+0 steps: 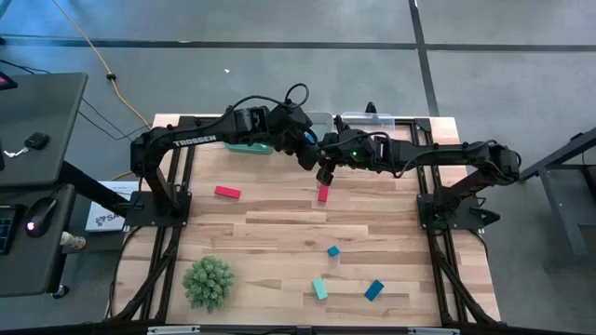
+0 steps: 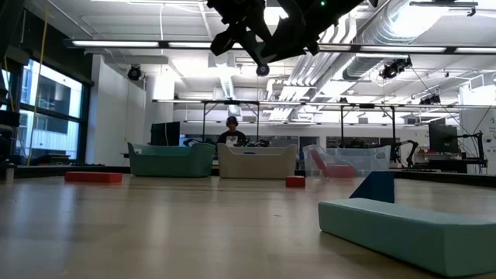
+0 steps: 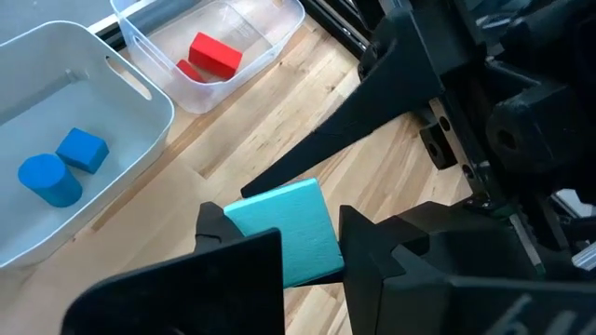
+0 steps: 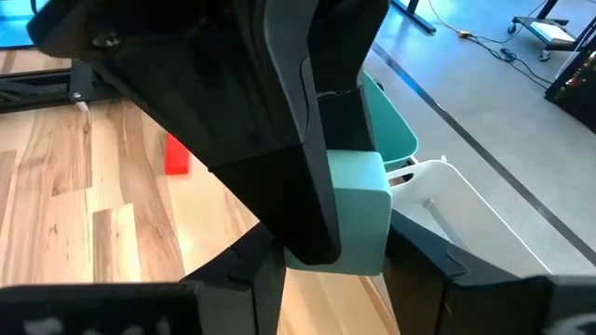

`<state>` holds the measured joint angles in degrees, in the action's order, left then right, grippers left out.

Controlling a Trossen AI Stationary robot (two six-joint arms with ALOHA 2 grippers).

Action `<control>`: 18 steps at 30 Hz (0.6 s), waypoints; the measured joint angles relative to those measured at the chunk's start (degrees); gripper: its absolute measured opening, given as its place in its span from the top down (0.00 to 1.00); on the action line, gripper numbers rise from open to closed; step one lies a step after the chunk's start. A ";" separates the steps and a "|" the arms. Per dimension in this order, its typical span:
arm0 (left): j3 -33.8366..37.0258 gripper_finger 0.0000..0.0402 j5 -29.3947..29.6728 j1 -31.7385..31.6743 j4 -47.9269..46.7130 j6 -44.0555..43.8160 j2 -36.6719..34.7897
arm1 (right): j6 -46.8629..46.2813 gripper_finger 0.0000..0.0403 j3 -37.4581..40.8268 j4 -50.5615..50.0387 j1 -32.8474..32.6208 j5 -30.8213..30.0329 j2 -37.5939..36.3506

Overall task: Sort & place blocks by color
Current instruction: Put the right light blue block into the green bin

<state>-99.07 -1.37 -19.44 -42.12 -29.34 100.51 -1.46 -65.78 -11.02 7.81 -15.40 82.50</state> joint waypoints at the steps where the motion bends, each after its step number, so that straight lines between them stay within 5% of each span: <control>1: 0.00 0.95 -0.16 0.02 -0.13 0.32 0.00 | -0.01 0.64 0.00 -0.02 0.00 0.19 0.00; 9: 0.00 0.96 -0.68 0.16 -1.75 1.89 0.02 | 0.07 0.46 0.00 -0.46 0.00 0.20 -0.16; 18: 0.00 0.96 1.12 -1.02 -2.56 2.24 0.02 | -0.12 0.43 0.00 -3.36 0.07 -1.11 -0.59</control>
<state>-99.07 -0.25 -20.46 -44.68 -27.11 100.53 -1.58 -65.78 -14.39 7.88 -16.52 81.91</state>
